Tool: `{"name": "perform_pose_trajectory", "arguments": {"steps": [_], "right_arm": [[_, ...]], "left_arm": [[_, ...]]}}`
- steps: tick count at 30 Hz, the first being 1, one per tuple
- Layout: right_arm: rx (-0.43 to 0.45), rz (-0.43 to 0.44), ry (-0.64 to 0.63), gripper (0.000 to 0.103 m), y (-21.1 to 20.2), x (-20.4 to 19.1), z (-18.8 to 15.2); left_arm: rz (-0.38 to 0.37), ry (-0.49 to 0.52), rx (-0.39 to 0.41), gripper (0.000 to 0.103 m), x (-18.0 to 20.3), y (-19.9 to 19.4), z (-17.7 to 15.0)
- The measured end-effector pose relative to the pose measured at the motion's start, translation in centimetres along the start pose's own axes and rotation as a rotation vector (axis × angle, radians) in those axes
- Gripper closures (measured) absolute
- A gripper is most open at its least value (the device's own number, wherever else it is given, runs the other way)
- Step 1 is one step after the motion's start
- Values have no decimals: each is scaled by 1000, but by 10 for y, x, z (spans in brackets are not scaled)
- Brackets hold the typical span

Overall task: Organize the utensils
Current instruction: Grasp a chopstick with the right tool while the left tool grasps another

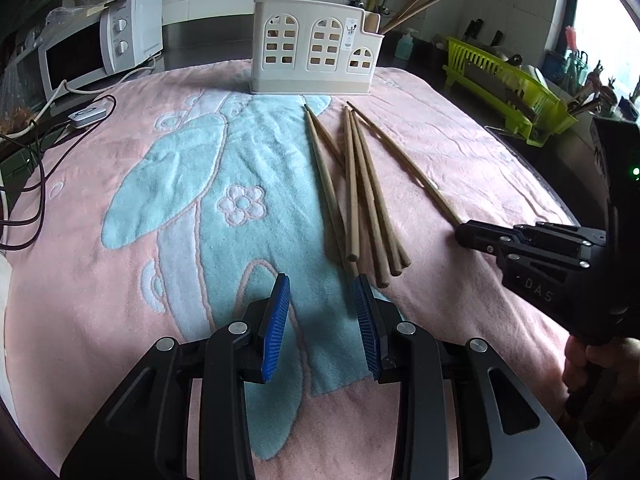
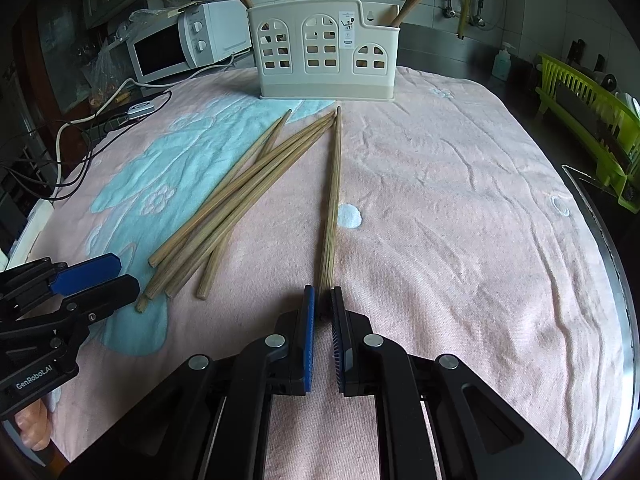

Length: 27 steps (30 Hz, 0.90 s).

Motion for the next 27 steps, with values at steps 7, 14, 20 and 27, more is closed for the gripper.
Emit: {"name": "perform_pose_trajectory", "arguments": {"steps": [7, 14, 20, 27], "right_arm": [[1, 3, 2, 95, 0, 1, 0], [1, 4, 2, 95, 0, 1, 0], [1, 5, 5, 95, 1, 1, 0], [1, 7, 4, 95, 1, 1, 0]], "left_arm": [[-6, 16, 1, 69, 6, 0, 4], [9, 40, -16, 70, 9, 8, -1], [23, 58, -32, 83, 10, 14, -1], [35, 71, -39, 87, 12, 18, -1]]}}
Point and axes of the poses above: each gripper's, at about its wrist camera, not at the fingertips, and y roughly the way its jaws point, x to its right, z to its top, the point moved 9 cm from there along y, roughly the way its jaws point, and after that the axes turned 7 degrees about -z, right-handed, at the moved point
